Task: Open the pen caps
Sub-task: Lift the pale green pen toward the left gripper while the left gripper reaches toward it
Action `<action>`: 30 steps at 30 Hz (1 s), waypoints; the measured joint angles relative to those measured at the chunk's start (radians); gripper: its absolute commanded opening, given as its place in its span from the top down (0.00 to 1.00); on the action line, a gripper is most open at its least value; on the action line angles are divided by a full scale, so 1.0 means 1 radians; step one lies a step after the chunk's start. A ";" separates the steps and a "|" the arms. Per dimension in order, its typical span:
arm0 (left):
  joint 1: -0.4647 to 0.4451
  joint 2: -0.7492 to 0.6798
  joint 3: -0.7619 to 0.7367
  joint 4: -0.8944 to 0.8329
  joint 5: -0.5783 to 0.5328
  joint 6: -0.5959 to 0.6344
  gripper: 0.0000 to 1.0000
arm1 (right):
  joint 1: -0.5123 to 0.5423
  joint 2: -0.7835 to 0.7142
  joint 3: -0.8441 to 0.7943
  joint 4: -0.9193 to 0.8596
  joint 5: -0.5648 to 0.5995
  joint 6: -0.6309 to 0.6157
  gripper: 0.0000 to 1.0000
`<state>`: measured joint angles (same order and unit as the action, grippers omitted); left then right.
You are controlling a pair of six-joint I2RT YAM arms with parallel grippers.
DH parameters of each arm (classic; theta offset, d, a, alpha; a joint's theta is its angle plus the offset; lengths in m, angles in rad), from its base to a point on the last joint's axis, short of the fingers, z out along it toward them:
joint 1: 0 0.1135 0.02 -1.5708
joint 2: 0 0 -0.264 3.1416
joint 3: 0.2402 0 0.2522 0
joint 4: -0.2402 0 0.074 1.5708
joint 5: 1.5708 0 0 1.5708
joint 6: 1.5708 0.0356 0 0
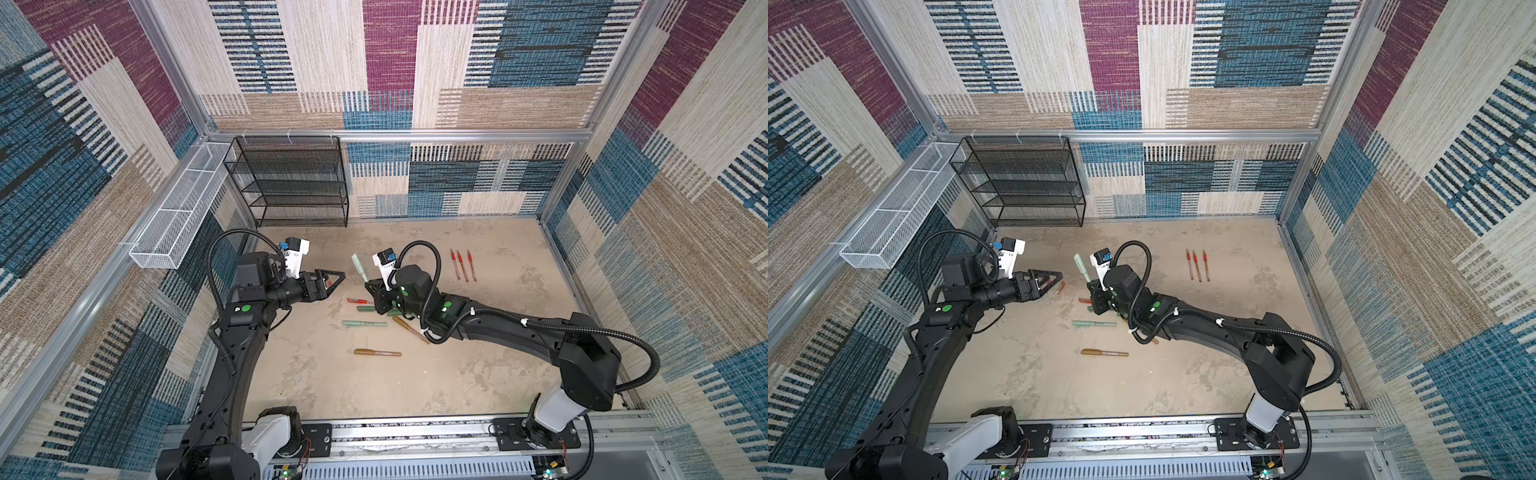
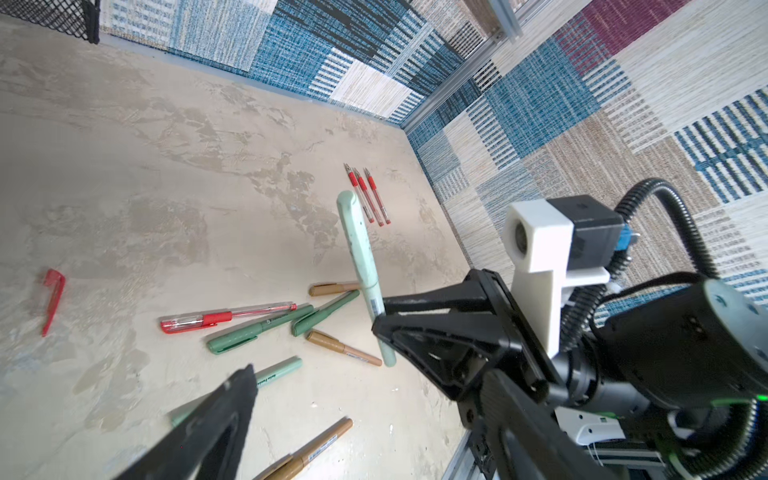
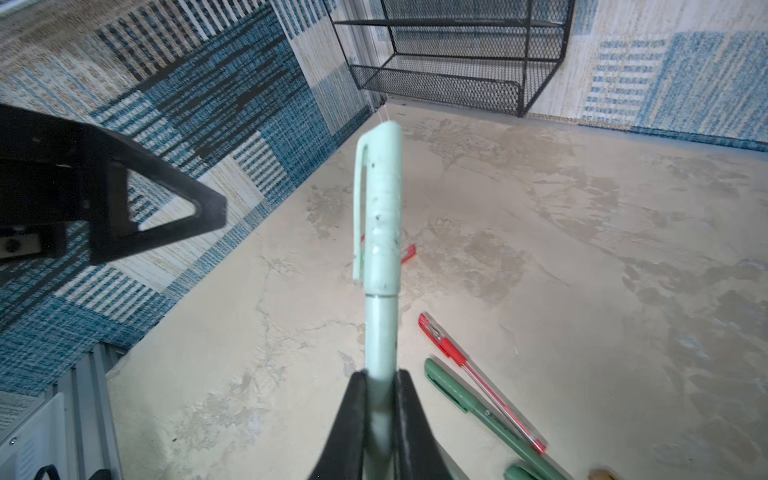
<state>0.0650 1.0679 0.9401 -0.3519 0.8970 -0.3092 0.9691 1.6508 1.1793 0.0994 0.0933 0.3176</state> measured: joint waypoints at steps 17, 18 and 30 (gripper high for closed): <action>0.003 0.016 -0.015 0.039 -0.009 -0.089 0.61 | 0.131 0.030 0.031 0.026 0.048 0.022 0.95; 0.003 0.016 -0.015 0.040 -0.009 -0.089 0.64 | 0.134 0.031 0.035 0.022 0.048 0.021 0.95; 0.002 0.007 -0.023 0.053 -0.012 -0.113 1.00 | 0.153 0.045 0.053 0.012 0.068 0.021 0.87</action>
<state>0.0669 1.0748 0.9169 -0.2993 0.8852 -0.4221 1.1217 1.6958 1.2327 0.1116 0.1608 0.3382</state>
